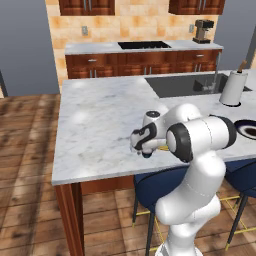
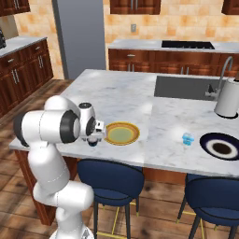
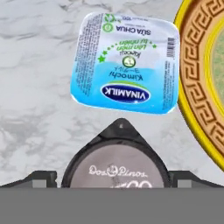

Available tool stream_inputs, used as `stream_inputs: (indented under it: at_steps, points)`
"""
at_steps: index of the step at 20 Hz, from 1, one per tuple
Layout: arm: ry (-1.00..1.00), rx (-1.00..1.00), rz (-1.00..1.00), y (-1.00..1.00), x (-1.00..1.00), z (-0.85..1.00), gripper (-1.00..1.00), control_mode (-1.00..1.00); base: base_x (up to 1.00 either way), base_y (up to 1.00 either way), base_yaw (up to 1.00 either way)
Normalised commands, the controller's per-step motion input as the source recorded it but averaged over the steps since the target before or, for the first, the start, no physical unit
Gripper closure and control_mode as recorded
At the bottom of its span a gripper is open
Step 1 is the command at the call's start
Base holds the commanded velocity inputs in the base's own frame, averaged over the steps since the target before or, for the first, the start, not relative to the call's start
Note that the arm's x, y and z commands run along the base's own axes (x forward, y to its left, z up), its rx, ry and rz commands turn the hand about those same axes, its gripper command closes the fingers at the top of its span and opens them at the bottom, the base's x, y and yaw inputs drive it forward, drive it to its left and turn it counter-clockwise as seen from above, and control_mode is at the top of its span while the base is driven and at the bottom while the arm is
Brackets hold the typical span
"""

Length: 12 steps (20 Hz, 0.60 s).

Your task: Place two yogurt containers on each plate.

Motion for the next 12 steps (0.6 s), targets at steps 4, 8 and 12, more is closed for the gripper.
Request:
stream_inputs:
  at_steps: [4,8,12]
  points:
    - [0.00,0.00,0.00,0.00,0.00,-0.24,-1.00,-1.00,0.00,0.00,0.00]
    - [0.00,0.00,0.00,0.00,0.00,-0.07,1.00,-1.00,0.00,0.00,0.00]
    - [0.00,0.00,-0.01,-0.01,-0.05,0.07,1.00,-1.00,0.00,0.00,0.00]
